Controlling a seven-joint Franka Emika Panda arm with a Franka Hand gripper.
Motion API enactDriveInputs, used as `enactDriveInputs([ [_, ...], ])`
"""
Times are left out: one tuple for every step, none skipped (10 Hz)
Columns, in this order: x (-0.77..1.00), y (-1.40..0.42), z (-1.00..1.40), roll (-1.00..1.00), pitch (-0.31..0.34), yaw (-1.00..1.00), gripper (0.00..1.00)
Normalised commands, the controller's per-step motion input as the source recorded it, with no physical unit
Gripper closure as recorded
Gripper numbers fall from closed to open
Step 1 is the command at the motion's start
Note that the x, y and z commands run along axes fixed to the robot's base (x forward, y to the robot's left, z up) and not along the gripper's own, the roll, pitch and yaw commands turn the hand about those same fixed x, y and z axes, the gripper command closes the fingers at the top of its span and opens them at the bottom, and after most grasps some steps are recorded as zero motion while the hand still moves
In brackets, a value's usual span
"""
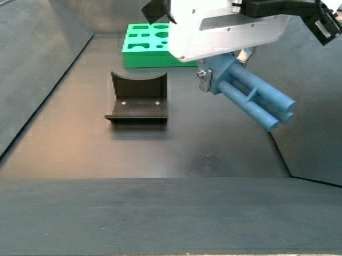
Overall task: Pick up the 3 prong object. Move up. Rotate the 3 prong object. Place the 3 prong object on the fixture. Regrasp the 3 prong object. Move to above the board. Insert the 3 prong object.
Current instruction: Rotate the 3 prong object.
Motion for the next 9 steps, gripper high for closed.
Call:
enactDriveInputs([
  [0.02,0.02,-0.02,0.0,-0.025,-1.0,1.0],
  [0.02,0.02,-0.02,0.0,-0.029,-1.0,1.0],
  [0.02,0.02,-0.02,0.0,-0.034,-1.0,1.0],
  [0.02,0.02,-0.02,0.0,-0.038,-1.0,1.0],
  [0.01,0.02,-0.02,0.0,-0.045,-0.85,1.0],
  [0.01,0.02,-0.02,0.0,-0.044,-0.68,1.0],
  [0.01,0.02,-0.02,0.0,-0.042,-0.4,1.0],
  [0.01,0.02,-0.03,0.0,-0.039,-0.23,1.0],
  [0.0,0.0,-1.0,0.0,0.0,0.0,1.0],
])
